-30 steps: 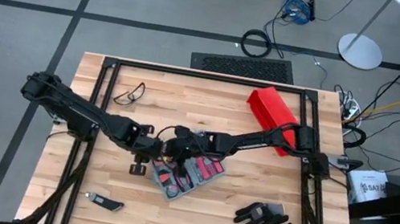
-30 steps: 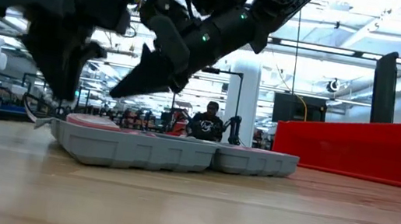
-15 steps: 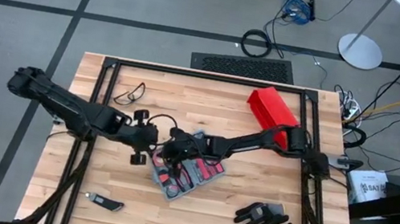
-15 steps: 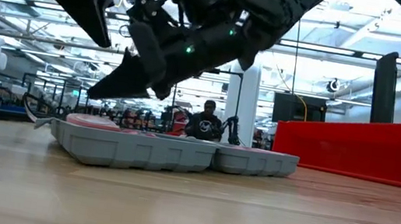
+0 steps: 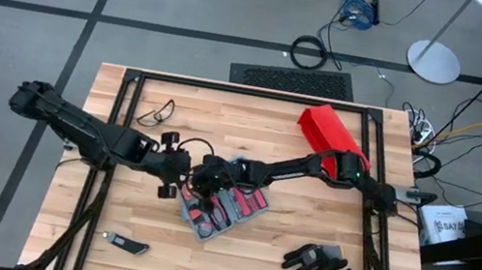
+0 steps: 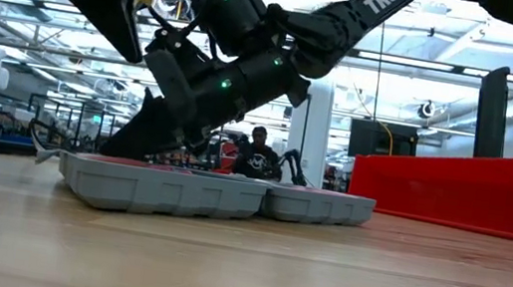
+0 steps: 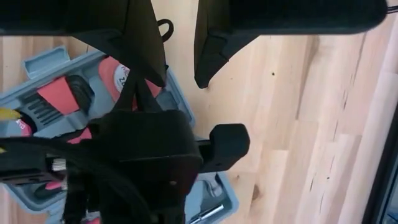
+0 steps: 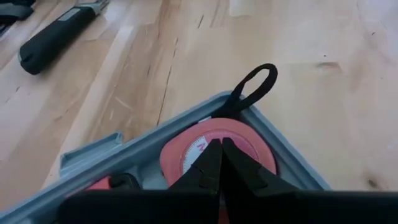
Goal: Prefit tool cases
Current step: Put the tape measure into the toolbox
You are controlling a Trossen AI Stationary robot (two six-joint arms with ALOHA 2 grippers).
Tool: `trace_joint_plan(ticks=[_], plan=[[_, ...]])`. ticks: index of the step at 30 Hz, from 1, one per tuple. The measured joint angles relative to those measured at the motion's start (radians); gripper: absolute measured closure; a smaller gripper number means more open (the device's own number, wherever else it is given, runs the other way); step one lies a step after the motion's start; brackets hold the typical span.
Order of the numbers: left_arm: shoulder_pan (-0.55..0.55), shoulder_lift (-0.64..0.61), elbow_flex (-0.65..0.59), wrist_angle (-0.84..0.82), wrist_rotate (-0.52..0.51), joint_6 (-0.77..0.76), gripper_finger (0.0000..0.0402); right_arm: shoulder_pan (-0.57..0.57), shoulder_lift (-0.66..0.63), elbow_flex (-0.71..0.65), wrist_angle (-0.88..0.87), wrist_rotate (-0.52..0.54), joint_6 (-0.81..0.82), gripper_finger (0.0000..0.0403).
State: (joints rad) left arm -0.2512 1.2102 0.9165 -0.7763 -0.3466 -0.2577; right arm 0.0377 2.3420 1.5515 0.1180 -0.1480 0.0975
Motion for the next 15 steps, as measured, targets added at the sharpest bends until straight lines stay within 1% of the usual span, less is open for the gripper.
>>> trace_joint_plan(ticks=[7, 12, 15], plan=[[-0.005, 0.000, 0.000, 0.000, -0.026, 0.001, 0.0316, 0.019, -0.050, 0.058, -0.075, 0.023, -0.074, 0.0403], [-0.011, -0.001, 0.000, 0.000, -0.039, 0.000, 0.0316, 0.032, -0.039, 0.085, -0.059, 0.029, -0.091, 0.0403], [-0.018, -0.001, 0.000, 0.000, -0.044, 0.000, 0.0316, 0.028, -0.033, 0.082, -0.111, 0.065, -0.108, 0.0403]])
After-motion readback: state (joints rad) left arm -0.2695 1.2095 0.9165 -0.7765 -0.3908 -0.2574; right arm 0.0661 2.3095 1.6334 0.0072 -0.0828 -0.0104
